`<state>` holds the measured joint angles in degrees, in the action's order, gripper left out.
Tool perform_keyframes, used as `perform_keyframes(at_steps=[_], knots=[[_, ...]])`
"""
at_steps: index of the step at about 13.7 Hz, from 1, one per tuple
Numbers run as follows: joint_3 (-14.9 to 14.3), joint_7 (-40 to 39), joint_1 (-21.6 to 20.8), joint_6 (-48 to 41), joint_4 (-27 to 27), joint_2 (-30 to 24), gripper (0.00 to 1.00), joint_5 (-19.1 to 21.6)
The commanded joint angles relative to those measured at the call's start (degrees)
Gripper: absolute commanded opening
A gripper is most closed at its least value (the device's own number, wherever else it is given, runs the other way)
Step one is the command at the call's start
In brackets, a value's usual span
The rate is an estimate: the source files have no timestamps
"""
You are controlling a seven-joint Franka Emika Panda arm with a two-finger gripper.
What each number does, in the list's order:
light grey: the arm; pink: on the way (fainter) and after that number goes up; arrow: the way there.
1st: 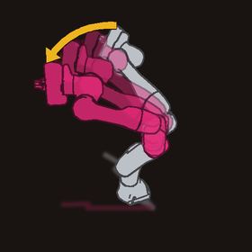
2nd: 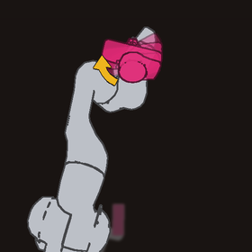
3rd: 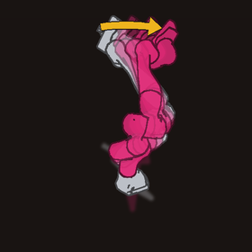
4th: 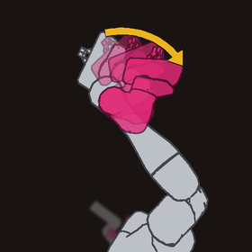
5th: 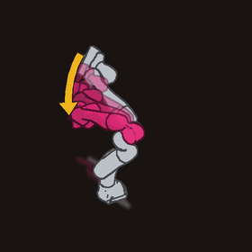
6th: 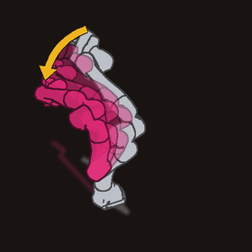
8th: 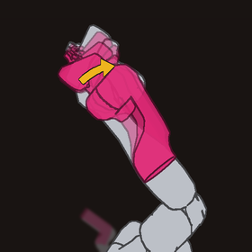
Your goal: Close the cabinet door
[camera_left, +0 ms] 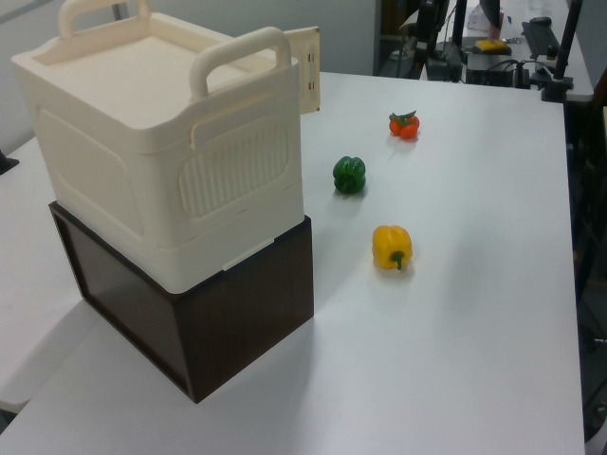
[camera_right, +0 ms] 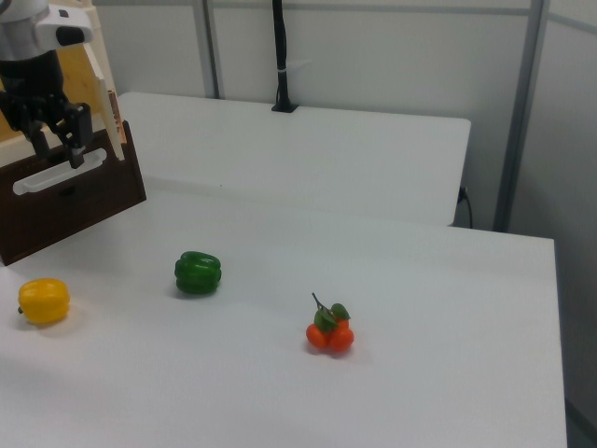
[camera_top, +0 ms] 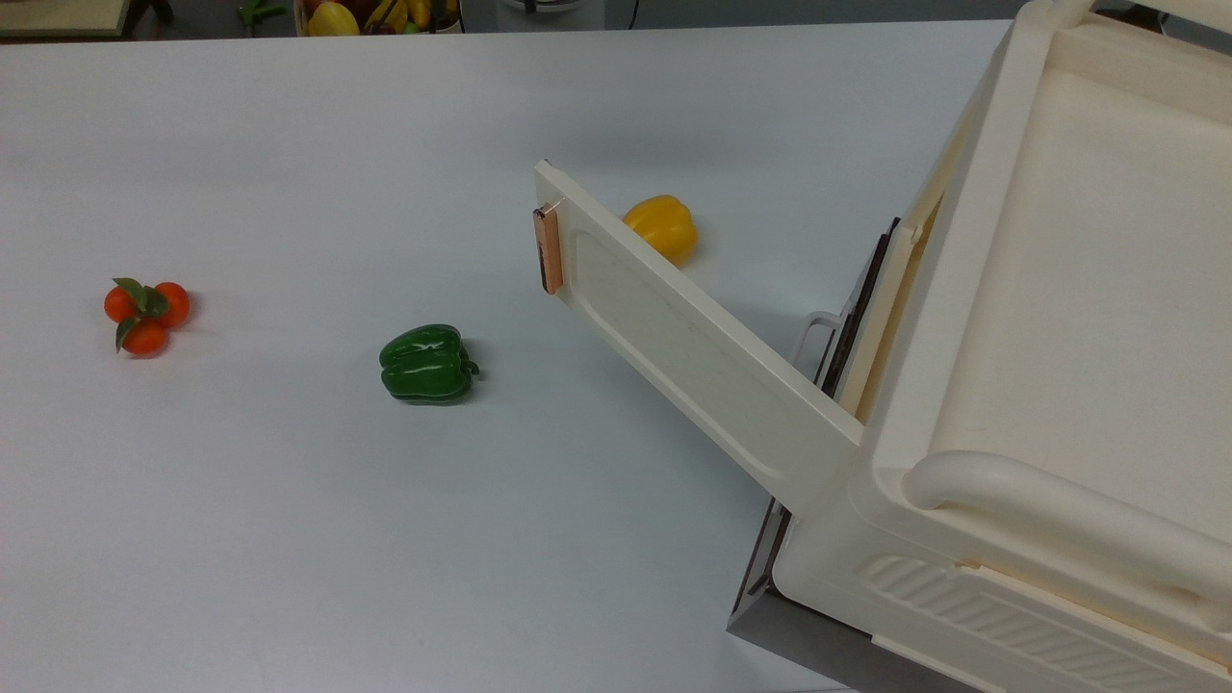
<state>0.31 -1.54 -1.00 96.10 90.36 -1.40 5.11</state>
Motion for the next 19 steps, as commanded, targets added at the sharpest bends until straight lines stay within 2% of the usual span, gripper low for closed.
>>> perform_keyframes(at_steps=[1, 4, 7, 9, 10, 14, 17, 19], knots=[[0.22, -0.31, -0.24, 2.42, 1.22, -0.36, 0.01, 0.25], [0.04, 0.39, -0.06, 5.66, 1.66, -0.36, 0.00, 1.99], [-0.66, 0.92, 0.38, 11.02, 2.01, 0.51, 0.00, 6.91], [-2.32, 1.01, 0.91, 17.07, 2.02, 2.00, 0.00, 12.60], [-2.59, 2.05, 0.91, 20.23, 2.01, 2.71, 0.00, 14.12], [-2.68, 8.30, 0.82, 37.45, 2.01, 7.53, 0.00, 14.84], [-2.68, 8.39, 0.38, 44.59, 1.93, 10.35, 0.00, 14.92], [-2.51, 8.31, 0.21, 47.85, 1.93, 11.85, 0.00, 16.41]])
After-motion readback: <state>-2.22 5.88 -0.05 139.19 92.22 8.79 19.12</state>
